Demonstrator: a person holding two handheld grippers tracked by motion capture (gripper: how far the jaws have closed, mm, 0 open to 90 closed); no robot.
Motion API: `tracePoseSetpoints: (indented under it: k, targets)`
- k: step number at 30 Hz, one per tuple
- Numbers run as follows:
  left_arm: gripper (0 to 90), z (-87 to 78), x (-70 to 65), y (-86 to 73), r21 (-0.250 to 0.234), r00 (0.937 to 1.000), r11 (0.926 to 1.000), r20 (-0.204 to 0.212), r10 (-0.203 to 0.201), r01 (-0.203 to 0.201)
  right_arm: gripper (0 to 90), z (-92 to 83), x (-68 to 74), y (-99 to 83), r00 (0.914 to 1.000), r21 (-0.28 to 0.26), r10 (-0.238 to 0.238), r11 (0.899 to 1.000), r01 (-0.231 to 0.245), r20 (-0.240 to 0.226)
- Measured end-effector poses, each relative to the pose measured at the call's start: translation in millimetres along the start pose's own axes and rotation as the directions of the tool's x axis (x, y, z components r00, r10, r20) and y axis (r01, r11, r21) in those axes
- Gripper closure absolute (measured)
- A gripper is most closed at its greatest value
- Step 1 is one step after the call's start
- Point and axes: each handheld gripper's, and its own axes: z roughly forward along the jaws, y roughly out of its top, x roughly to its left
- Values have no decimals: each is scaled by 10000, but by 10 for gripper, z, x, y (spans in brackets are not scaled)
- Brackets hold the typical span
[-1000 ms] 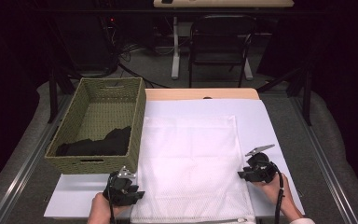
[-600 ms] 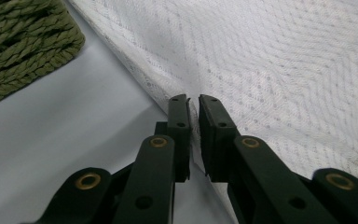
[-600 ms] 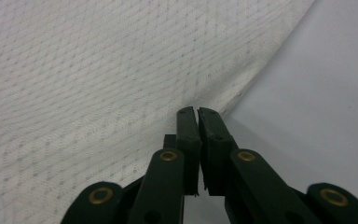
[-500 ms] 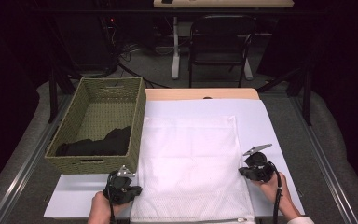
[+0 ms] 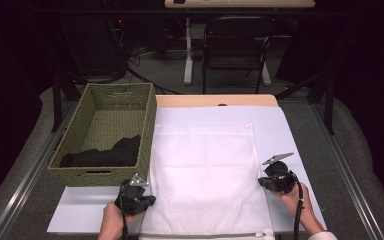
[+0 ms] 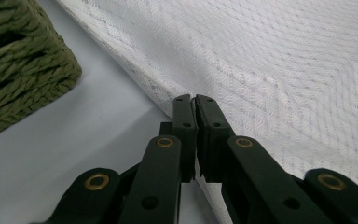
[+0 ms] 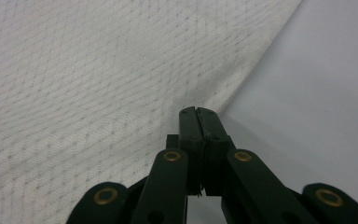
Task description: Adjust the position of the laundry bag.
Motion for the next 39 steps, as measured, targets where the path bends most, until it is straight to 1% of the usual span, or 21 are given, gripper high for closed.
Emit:
tracePoseSetpoints:
  k: [4, 6, 8, 10, 13, 16, 17, 19, 22, 23, 25, 27, 30, 32, 34, 35, 36, 37, 38, 39]
  targets:
    - [871, 14, 6, 18, -59, 10000, 10000, -58, -17, 16, 894, 7, -12, 13, 10000, -23, -16, 10000, 16, 38]
    - [871, 23, 10, 35, -107, 9997, 9999, -223, -33, 31, 893, 12, -19, 19, 9999, -57, -30, 10000, 31, 119]
    - [872, 27, 14, 35, -145, 9997, 9998, -205, -125, 122, 894, 12, -23, 24, 9999, -40, -35, 10000, 36, 154]
    - [872, 25, 17, 34, -154, 9997, 9998, -235, -119, 115, 894, 15, -29, 26, 9997, -37, -49, 10000, 50, 227]
    - [872, 19, 26, 36, -162, 9993, 9998, -345, -143, 137, 894, 15, -33, 31, 9998, -92, -4, 10000, 6, 213]
    - [873, 13, 46, 34, -209, 9987, 9996, -474, -183, 173, 895, 23, -52, 45, 9996, -101, -36, 9999, 39, 297]
    - [872, 12, 48, 33, -241, 9987, 9994, -450, -258, 248, 894, 27, -55, 49, 9996, -121, -40, 9999, 44, 296]
    - [873, 9, 56, 34, -228, 9985, 9995, -494, -223, 212, 895, 31, -58, 54, 9996, -147, -47, 9999, 51, 293]
    - [872, 5, 67, 34, -307, 9980, 9992, -584, -257, 239, 895, 54, -64, 87, 9995, -174, -65, 9998, 70, 313]
    - [872, 6, 71, 33, -329, 9975, 9990, -620, -331, 311, 894, 70, -65, 109, 9992, -98, -72, 9999, 76, 381]
    - [871, 2, 81, 31, -368, 9974, 9989, -642, -312, 289, 895, 85, -69, 124, 9993, -121, -94, 9999, 99, 362]
    - [870, 2, 88, 33, -410, 9973, 9987, -653, -325, 299, 896, 86, -76, 140, 9990, -118, -64, 9999, 69, 437]
    - [869, 10, 92, 40, -451, 9972, 9983, -641, -386, 357, 899, 87, -89, 152, 9991, -161, -42, 9999, 49, 431]
    - [869, 18, 92, 49, -528, 9967, 9980, -711, -391, 354, 900, 77, -122, 163, 9984, -209, -16, 9998, 27, 565]
    - [863, 7, 93, 45, -510, 9965, 9980, -728, -410, 374, 900, 75, -157, 160, 9989, -307, 154, 9994, -140, 442]
    - [851, -3, 95, 40, -588, 9961, 9971, -722, -516, 474, 900, 76, -169, 154, 9990, -299, 196, 9994, -184, 396]
    - [836, -3, 95, 40, -588, 9961, 9971, -722, -516, 474, 900, 76, -169, 154, 9990, -299, 196, 9994, -184, 396]
    - [815, -21, 99, 36, -590, 9964, 9976, -739, -405, 361, 861, 68, -172, 143, 9995, -292, 228, 9993, -222, 210]
    - [796, -21, 99, 36, -590, 9964, 9976, -739, -405, 361, 837, 63, -172, 141, 9996, -326, 227, 9992, -222, 162]
    - [761, -37, 100, 29, -518, 9972, 9981, -649, -358, 324, 789, 52, -170, 140, 9996, -394, 265, 9989, -261, 94]
